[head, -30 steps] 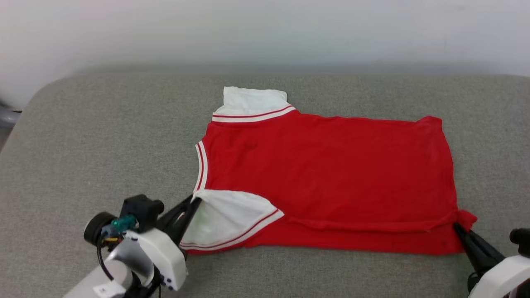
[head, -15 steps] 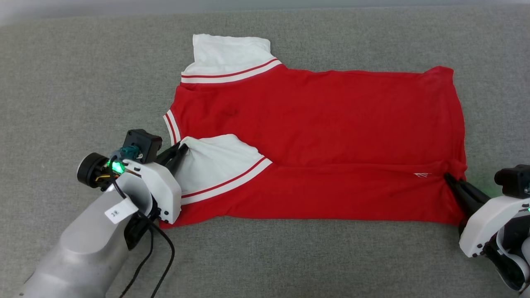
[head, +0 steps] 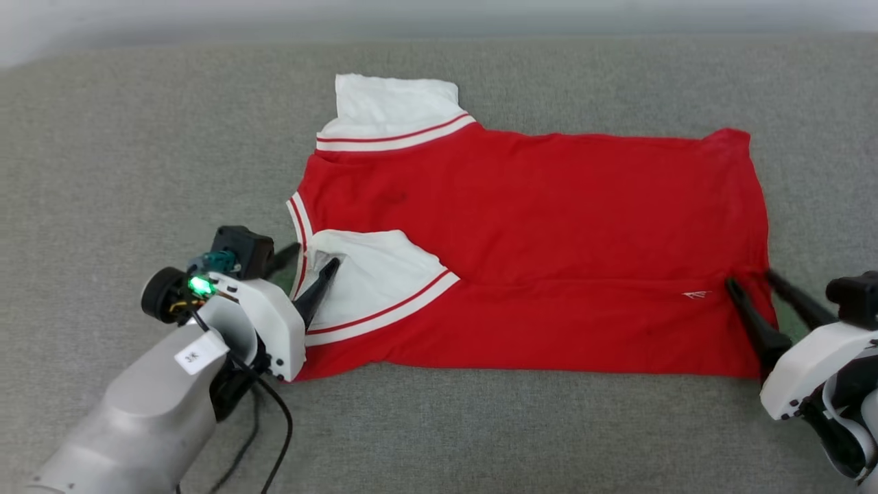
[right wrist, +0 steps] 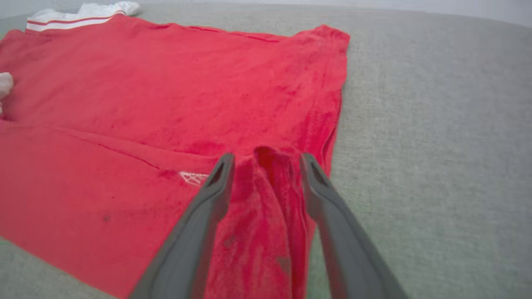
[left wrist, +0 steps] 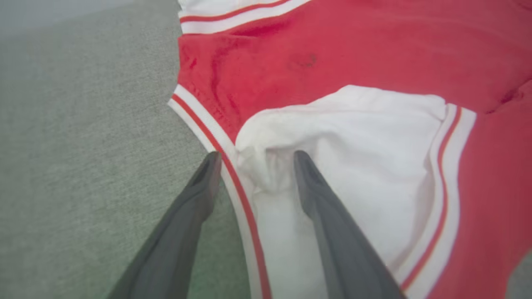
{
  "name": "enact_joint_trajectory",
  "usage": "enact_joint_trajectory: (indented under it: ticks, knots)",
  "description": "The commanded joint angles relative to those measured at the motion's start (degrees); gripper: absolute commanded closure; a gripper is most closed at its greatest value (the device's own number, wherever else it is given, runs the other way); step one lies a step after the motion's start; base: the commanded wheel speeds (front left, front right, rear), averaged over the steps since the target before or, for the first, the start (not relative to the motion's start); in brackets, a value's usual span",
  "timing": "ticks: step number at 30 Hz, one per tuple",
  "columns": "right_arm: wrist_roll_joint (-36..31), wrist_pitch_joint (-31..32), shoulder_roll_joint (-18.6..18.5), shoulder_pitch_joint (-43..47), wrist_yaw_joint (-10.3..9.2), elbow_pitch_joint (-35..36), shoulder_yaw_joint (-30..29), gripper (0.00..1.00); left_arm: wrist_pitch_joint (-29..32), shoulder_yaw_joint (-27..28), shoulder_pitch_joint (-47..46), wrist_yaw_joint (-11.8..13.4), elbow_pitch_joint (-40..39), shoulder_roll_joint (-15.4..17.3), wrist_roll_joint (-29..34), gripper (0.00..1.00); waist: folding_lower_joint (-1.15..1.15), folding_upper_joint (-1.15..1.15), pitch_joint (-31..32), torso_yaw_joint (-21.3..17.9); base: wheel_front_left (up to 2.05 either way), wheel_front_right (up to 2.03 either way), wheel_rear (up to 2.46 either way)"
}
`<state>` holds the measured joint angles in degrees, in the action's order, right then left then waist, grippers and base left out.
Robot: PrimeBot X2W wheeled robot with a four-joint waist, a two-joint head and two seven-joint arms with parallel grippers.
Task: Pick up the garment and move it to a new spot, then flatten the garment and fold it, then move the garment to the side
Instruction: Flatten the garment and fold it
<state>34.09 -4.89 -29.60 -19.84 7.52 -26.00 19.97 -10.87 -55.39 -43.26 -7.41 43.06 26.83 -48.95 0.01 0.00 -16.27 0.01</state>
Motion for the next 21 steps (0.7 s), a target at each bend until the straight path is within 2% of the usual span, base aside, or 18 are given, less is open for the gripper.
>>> enact_joint_trajectory:
  ticks: [1, 5, 8, 14, 18, 21]
  knots:
    - [0.0, -0.5, -0.1, 1.0, -0.07, 1.0, -0.7, 0.00, -0.4, -0.4, -1.2, 0.0, -0.7, 0.9, -0.6, 0.00, -0.01, 0.00, 1.4, 0.6, 0.00, 0.00, 0.00]
    - [-0.8, -0.6, -0.5, 2.9, -0.07, 4.5, -3.0, 0.00, 1.8, -2.1, -3.0, 0.0, -3.8, 3.6, -1.9, 0.00, -0.01, 0.00, 3.5, 1.5, 0.00, 0.00, 0.00]
    - [-1.6, 0.1, 0.0, 4.3, -0.07, 6.8, -4.5, 0.00, 6.1, -3.2, -4.1, 0.0, -7.1, 5.8, -4.6, 0.00, -0.01, 0.00, 4.7, 2.0, 0.00, 0.00, 0.00]
    - [-3.2, 2.3, 1.1, 6.5, -0.07, 9.5, -6.6, 0.00, 23.7, -4.8, -6.5, 0.0, -13.6, 9.5, -15.2, 0.00, -0.01, 0.00, 6.1, 3.1, 0.00, 0.00, 0.00]
    - [-3.9, 3.4, 1.9, 7.2, -0.07, 10.6, -7.2, 0.00, 34.6, -4.8, -7.5, 0.0, -15.4, 10.1, -22.1, 0.00, -0.01, 0.00, 6.3, 3.3, 0.00, 0.00, 0.00]
    - [-4.3, 4.3, 2.4, 6.8, -0.07, 11.2, -7.2, 0.00, 41.4, -6.1, -8.6, 0.0, -15.8, 10.4, -24.4, 0.00, -0.01, 0.00, 6.3, 3.1, 0.00, 0.00, 0.00]
